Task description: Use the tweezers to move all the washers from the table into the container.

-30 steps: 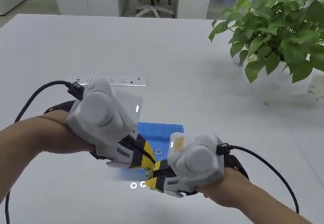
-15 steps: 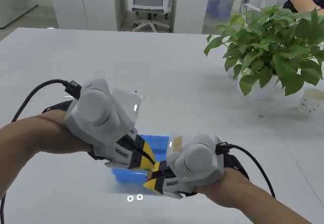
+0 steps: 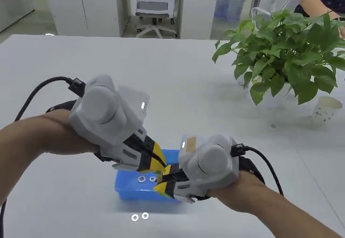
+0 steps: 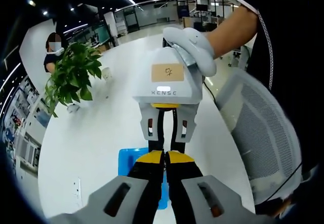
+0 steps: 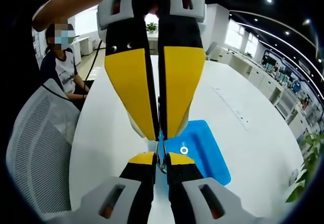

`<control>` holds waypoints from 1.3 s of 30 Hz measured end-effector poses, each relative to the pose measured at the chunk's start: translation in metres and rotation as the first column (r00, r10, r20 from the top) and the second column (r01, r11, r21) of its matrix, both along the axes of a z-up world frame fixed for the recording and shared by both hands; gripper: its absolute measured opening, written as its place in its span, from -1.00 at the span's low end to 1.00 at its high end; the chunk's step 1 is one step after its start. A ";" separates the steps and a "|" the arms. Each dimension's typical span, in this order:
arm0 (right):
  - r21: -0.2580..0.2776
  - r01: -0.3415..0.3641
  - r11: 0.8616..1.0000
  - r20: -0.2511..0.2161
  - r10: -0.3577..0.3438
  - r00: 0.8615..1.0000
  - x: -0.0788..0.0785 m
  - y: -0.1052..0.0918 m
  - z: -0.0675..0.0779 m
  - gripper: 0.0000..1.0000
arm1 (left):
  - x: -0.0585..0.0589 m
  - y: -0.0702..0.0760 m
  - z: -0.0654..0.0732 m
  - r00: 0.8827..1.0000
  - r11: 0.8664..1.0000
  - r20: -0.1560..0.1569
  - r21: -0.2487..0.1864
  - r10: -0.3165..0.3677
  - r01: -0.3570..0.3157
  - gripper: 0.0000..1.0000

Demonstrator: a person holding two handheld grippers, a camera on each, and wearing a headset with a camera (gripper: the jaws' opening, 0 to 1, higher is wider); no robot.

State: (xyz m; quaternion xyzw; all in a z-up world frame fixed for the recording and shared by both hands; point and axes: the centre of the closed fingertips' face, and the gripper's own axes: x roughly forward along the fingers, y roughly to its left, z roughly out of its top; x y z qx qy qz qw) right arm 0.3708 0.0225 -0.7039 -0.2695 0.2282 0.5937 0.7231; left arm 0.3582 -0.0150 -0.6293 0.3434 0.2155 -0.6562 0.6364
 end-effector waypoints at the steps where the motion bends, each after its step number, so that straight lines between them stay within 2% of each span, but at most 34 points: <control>1: 0.000 0.002 1.000 0.003 -0.002 1.000 0.002 -0.001 0.000 -0.83 | 0.001 -0.001 0.000 1.000 1.000 0.001 -0.001 -0.001 0.001 -0.91; 8: 0.001 0.019 1.000 0.010 -0.019 1.000 0.016 -0.006 -0.002 -0.82 | 0.013 -0.007 -0.002 1.000 1.000 0.008 -0.012 -0.009 0.009 -0.91; 21: -0.005 0.019 1.000 0.023 -0.019 1.000 0.036 -0.012 -0.016 -0.82 | 0.031 -0.012 -0.014 1.000 1.000 0.006 -0.024 -0.012 0.012 -0.91; 39: 0.000 0.008 1.000 0.008 -0.008 1.000 0.055 -0.013 -0.039 -0.82 | 0.051 -0.012 -0.037 1.000 1.000 -0.007 -0.031 -0.004 0.003 -0.91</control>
